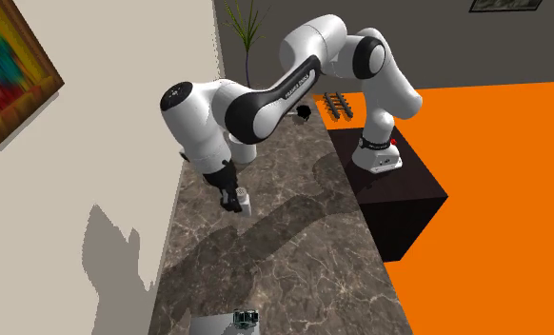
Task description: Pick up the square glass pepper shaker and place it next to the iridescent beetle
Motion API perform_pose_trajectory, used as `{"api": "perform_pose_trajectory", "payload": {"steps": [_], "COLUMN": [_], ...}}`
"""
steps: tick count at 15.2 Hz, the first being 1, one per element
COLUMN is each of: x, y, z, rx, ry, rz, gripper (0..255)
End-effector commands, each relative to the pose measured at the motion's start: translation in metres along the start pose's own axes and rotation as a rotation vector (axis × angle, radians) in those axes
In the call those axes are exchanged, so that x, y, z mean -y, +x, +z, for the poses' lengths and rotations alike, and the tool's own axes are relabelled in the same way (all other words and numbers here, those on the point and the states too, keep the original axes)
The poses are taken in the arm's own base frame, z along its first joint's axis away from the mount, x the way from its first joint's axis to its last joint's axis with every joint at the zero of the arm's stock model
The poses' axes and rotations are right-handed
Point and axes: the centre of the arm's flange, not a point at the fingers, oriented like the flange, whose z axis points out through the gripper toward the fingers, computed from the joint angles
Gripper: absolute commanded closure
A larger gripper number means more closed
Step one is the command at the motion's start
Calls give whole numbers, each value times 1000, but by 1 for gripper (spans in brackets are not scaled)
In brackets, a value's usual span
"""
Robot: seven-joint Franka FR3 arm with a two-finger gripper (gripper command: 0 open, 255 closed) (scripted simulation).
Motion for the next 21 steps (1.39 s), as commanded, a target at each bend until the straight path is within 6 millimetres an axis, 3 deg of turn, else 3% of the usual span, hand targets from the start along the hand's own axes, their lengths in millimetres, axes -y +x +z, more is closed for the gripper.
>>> {"api": "perform_pose_trajectory", "payload": {"steps": [1, 18, 21], "x": [0, -1, -39], "y": [-3, -22, -35], "z": [-11, -95, -92], "rx": [0, 0, 0], "ry": [0, 0, 0], "rz": [0, 0, 0], "gripper": [255, 255, 255]}}
